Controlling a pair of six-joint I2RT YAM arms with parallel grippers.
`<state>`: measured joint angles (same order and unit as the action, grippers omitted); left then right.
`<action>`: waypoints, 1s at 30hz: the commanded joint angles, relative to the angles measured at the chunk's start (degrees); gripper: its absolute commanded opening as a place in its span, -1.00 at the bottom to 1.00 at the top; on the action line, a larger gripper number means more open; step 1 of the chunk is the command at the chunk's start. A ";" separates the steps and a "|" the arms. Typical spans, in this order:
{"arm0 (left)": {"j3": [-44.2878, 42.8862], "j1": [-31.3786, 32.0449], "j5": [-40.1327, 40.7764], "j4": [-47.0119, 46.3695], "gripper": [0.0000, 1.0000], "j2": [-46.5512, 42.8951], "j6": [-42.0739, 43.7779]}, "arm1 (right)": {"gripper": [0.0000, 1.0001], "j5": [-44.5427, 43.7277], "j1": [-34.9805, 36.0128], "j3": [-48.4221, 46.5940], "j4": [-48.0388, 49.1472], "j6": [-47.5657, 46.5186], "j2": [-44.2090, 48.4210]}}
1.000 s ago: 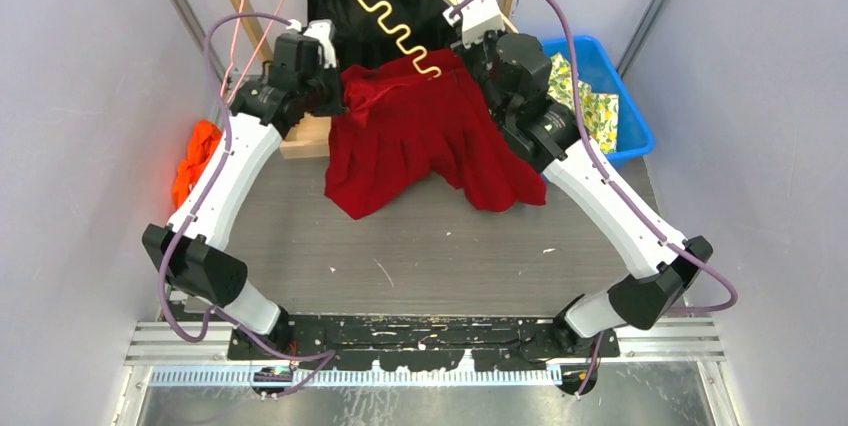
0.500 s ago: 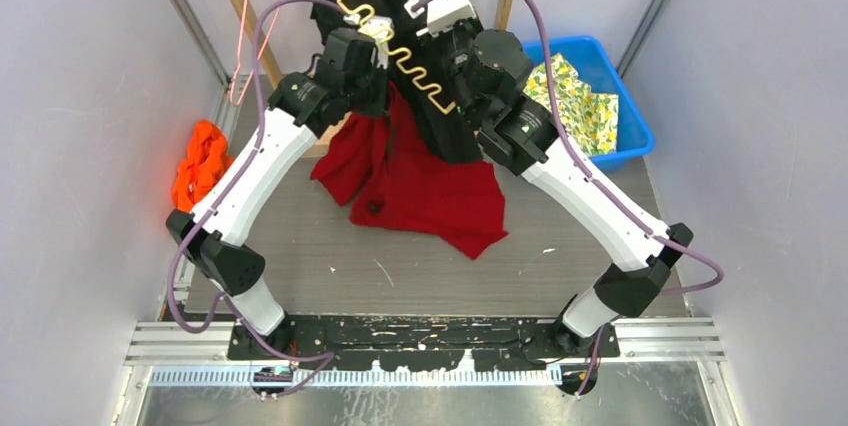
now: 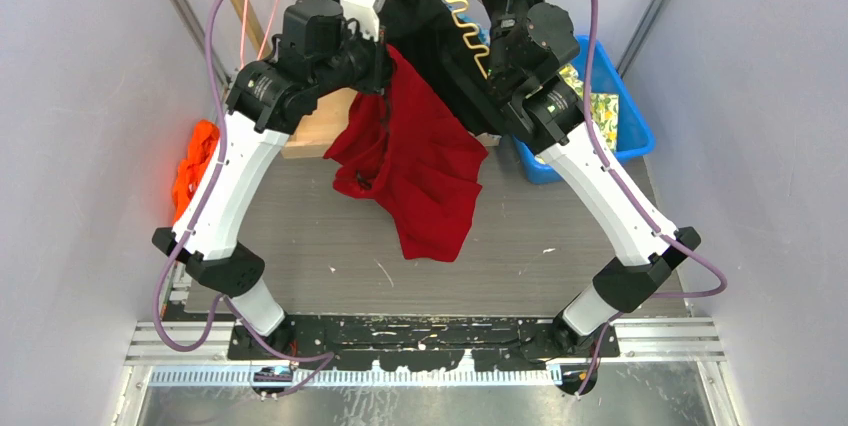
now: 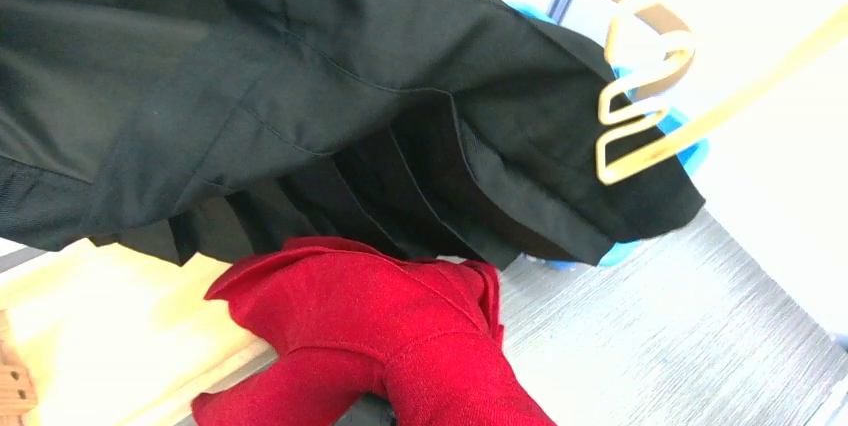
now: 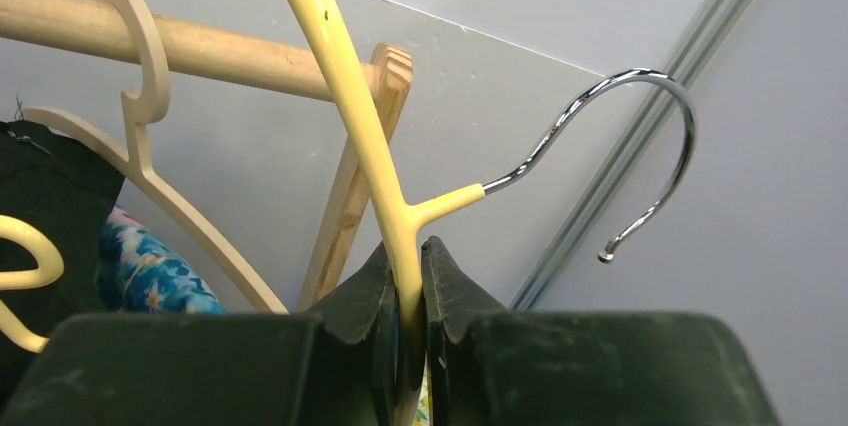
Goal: Remove the skirt from the hanger
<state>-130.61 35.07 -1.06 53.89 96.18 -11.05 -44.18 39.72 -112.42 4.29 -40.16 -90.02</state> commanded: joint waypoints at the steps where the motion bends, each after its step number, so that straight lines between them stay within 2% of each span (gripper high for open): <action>1: -2.49 0.69 1.14 -0.86 -1.00 -4.31 4.23 | -0.98 1.48 -0.42 -2.85 2.41 1.75 0.87; 6: -1.89 0.70 13.26 2.34 -1.00 -6.73 10.55 | -0.98 7.26 -0.39 -2.88 -2.28 4.78 0.96; 10: 0.61 0.68 16.64 2.85 -1.00 -9.45 12.62 | -0.98 10.23 -0.27 -2.78 -4.59 6.00 1.82; 12: 1.44 0.69 16.24 2.94 -1.00 -10.38 13.04 | -0.98 10.69 -0.28 -2.17 -4.63 6.45 2.31; 19: -0.89 0.67 4.87 2.84 -1.00 -11.39 12.39 | -0.98 12.81 -0.26 -3.93 -4.27 9.56 3.06; 24: -1.31 0.66 5.97 3.00 -1.00 -12.45 13.06 | -0.98 18.97 1.43 -8.41 -10.75 13.00 1.13; 30: -0.55 0.69 8.41 2.63 -1.00 -16.10 13.24 | -0.98 29.35 2.33 -10.77 -14.05 20.84 -1.19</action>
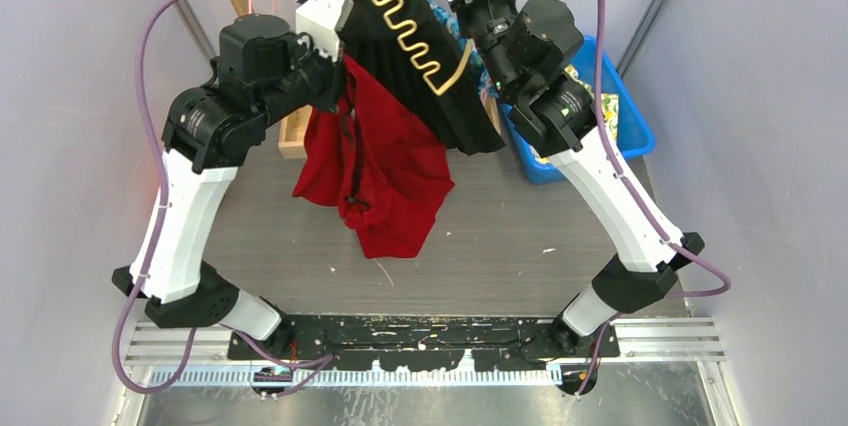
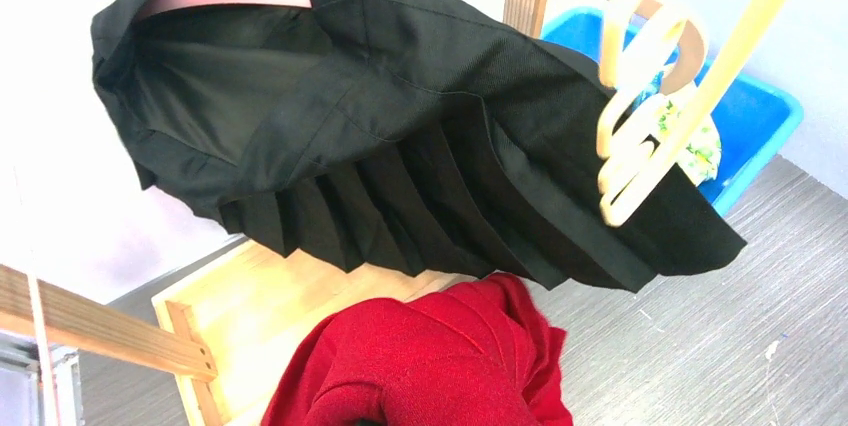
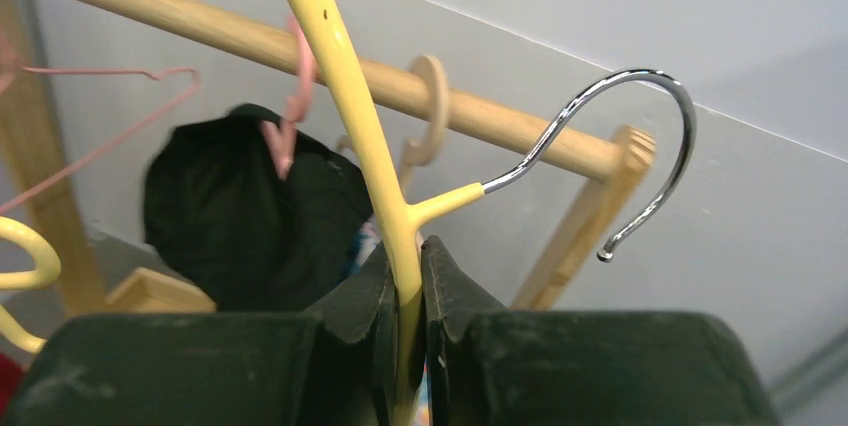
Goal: Remove the skirt from the hanger
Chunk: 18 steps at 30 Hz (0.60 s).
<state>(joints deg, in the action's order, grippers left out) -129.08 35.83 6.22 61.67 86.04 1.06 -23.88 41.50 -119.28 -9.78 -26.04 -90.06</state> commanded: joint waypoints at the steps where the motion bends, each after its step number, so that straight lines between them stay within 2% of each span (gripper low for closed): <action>1: -1.04 -0.09 2.20 -5.75 -1.00 -7.13 1.20 | -0.98 10.46 0.59 -4.92 -0.61 7.38 -1.89; 7: 8.31 -0.08 8.81 -10.52 -1.00 -15.55 2.30 | -0.98 15.39 0.63 -9.38 0.44 9.79 -7.05; 18: 8.59 -0.11 11.48 -8.44 -1.00 -17.67 3.33 | -0.98 18.82 0.37 -26.19 4.20 11.53 -21.08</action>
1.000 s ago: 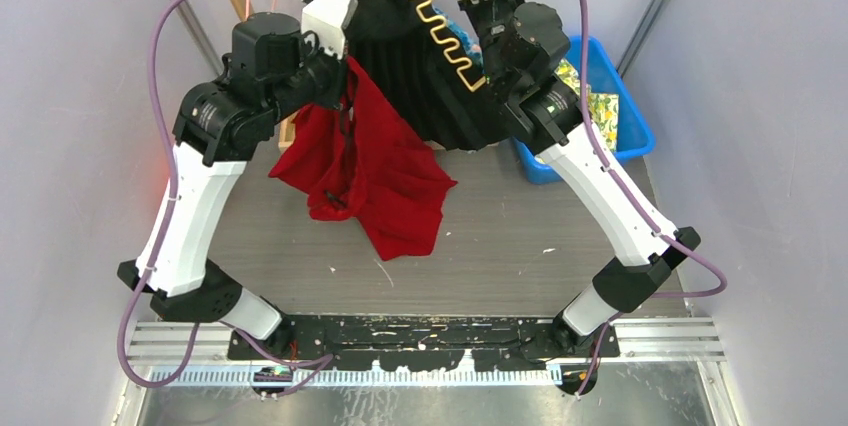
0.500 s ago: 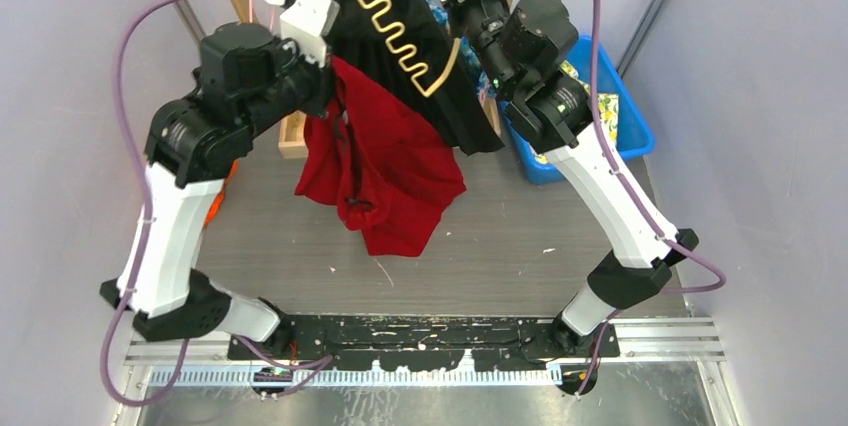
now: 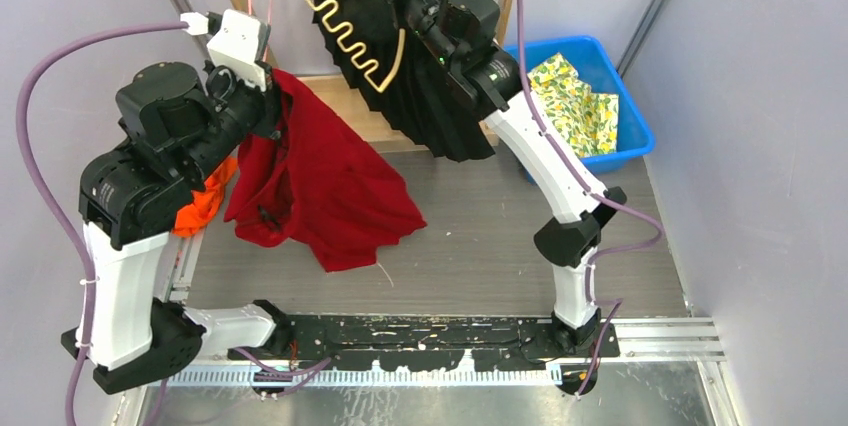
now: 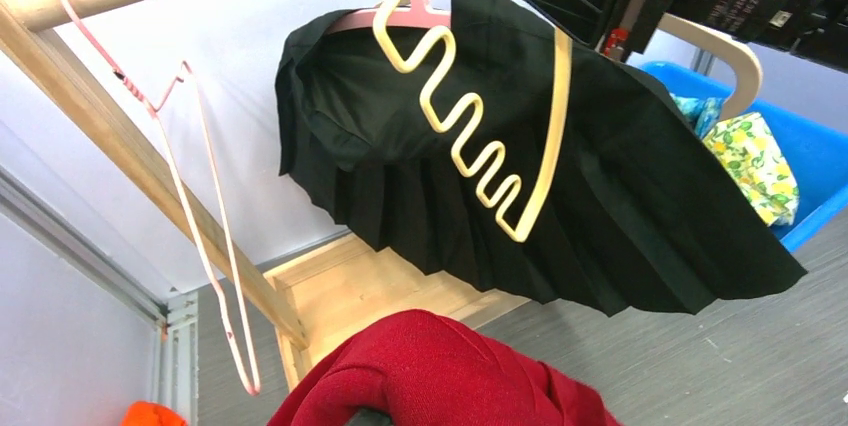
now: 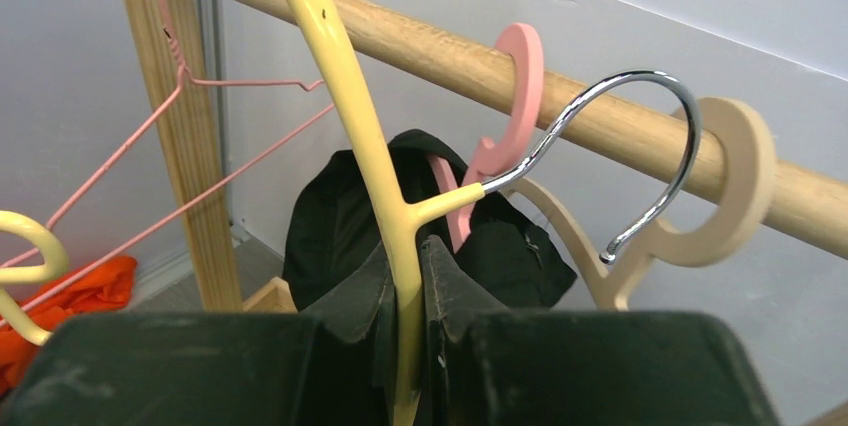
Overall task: Remove the skirt from the hanger
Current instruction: Remove the skirt from the hanger, then place the hanger at the clothesline.
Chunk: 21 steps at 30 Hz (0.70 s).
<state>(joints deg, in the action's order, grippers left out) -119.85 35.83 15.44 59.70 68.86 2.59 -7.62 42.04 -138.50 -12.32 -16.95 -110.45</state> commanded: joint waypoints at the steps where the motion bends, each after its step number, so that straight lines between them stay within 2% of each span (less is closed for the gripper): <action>1: -0.06 -0.11 2.49 -6.72 -1.00 -0.70 1.96 | -0.98 3.02 -0.27 -8.05 7.04 2.78 -1.71; 10: 5.51 -0.07 2.75 -8.27 -1.00 -2.68 1.83 | -0.98 6.15 -0.56 -17.86 11.22 6.48 -10.93; 21: 9.93 -0.08 4.28 -9.49 -1.00 -4.08 1.98 | -0.98 9.96 -2.96 -20.90 16.40 12.77 -15.49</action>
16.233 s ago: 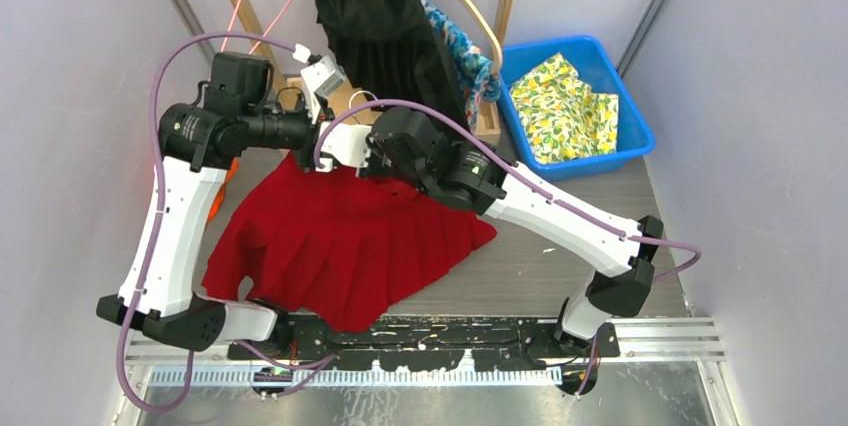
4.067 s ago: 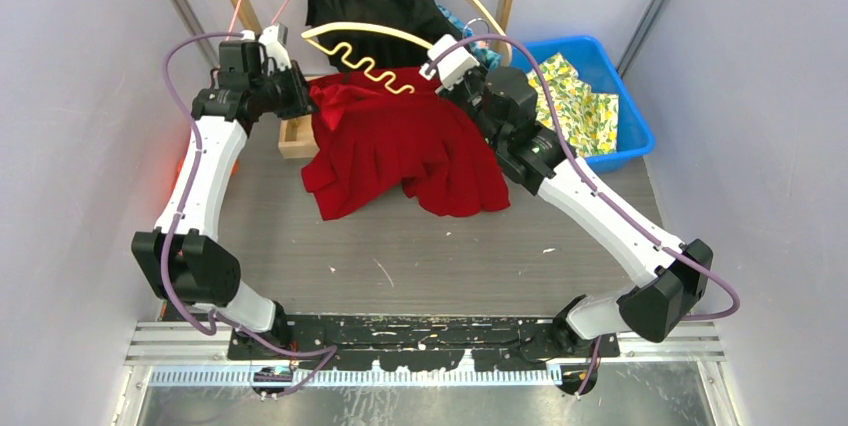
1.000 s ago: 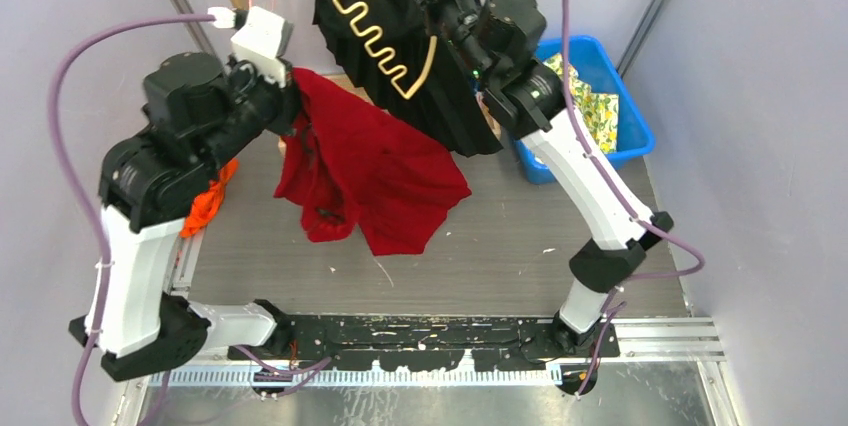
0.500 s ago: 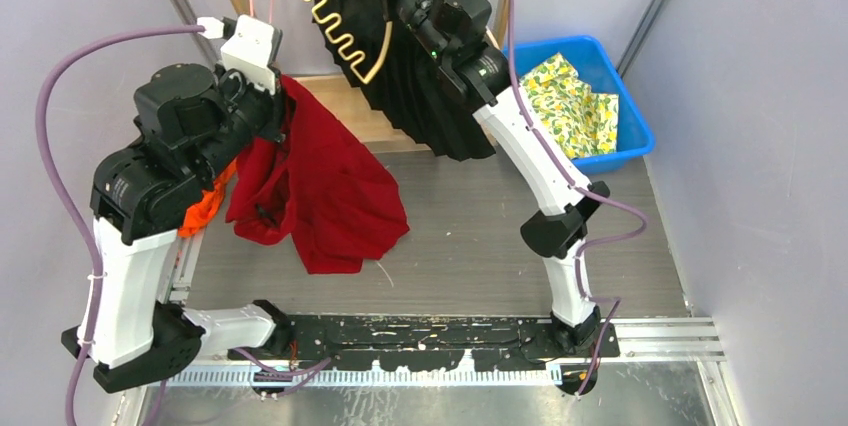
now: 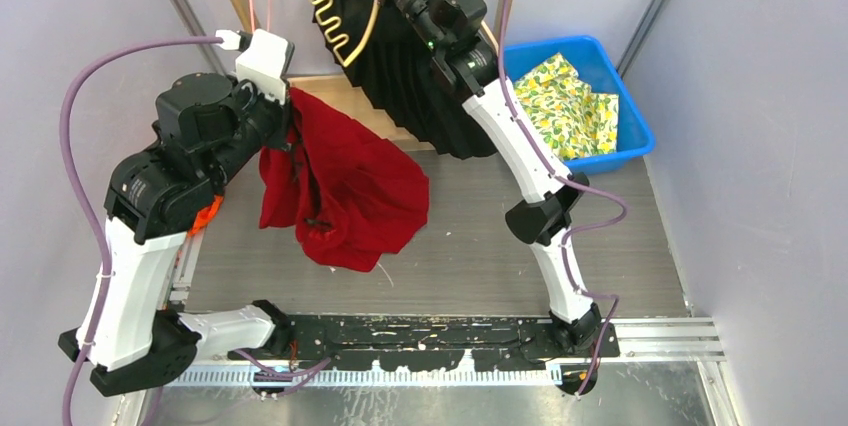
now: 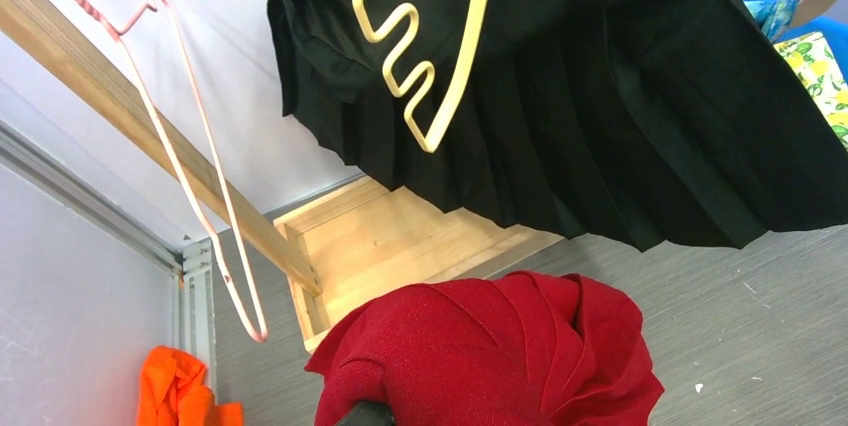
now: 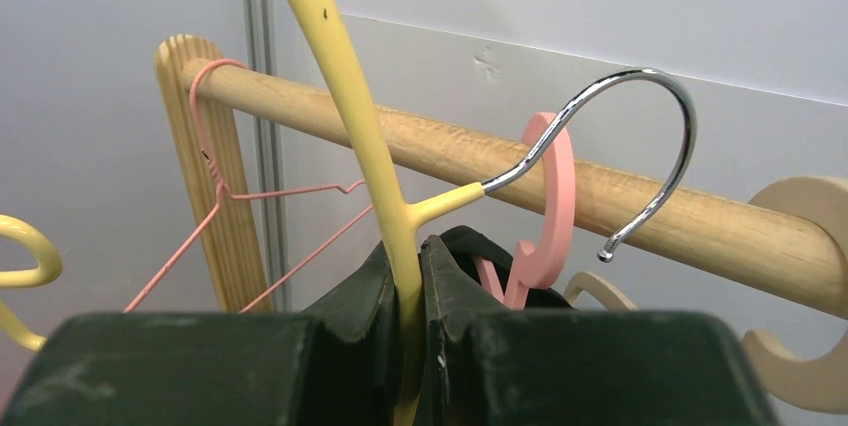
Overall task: Remove the skirt from the hanger
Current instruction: Place the hanger at the clothesline.
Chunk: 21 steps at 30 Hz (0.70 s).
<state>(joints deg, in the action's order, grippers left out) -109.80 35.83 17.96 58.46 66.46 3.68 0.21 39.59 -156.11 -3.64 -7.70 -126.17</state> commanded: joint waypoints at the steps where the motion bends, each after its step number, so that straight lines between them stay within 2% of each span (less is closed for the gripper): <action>1: -0.01 -0.09 1.88 -8.33 -1.00 -1.60 0.99 | -0.98 2.05 -0.53 -3.32 7.99 3.57 0.00; 15: -0.75 -0.07 1.35 -9.22 -1.00 0.92 1.61 | -0.98 4.39 -4.17 0.25 6.54 3.84 3.32; 21: -0.97 -0.09 1.68 -9.53 -1.00 1.77 1.94 | -0.98 5.33 -7.33 3.43 8.74 7.59 5.65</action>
<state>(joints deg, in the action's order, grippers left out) -109.14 35.83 18.65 56.38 68.66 4.99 4.60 34.30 -153.23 -1.21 -3.51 -127.22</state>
